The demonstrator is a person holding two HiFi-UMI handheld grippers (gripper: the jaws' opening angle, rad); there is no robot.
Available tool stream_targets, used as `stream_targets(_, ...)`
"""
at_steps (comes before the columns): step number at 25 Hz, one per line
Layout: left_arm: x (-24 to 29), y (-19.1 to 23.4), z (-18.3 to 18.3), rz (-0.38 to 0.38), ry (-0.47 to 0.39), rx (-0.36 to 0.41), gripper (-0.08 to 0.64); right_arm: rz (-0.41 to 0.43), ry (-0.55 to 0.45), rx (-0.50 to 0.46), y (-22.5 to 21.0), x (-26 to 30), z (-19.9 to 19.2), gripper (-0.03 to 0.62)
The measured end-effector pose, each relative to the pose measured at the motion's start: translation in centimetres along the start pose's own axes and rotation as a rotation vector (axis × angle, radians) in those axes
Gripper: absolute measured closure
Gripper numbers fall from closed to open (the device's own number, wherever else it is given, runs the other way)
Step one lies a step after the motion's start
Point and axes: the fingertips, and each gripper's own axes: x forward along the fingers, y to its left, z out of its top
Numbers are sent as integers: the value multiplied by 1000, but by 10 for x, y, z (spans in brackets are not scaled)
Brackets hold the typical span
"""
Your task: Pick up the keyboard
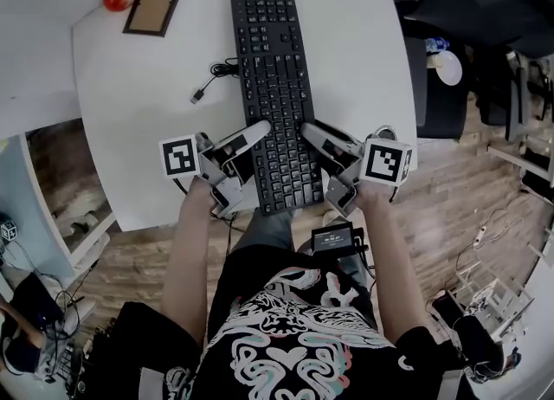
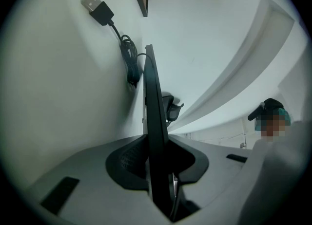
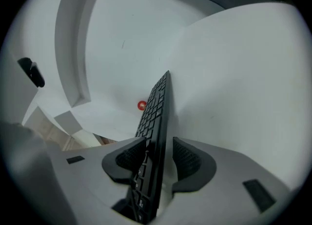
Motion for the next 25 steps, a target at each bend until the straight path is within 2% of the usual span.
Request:
stream_targets(3,1,3,0,-14,2,-16,463,80,15,54,9,13,-1,428)
stream_targets(7,1,5,0,-10,1,-19,463,15,23,-9,2,12,-1,430)
stream_targets(15,3,4,-4,6,23,-5,463,-31,7,-77,4,5,1,430)
stream_targets(25,3,5,-5,45,48,74,460,-13,-1,-121,11,5,5,431)
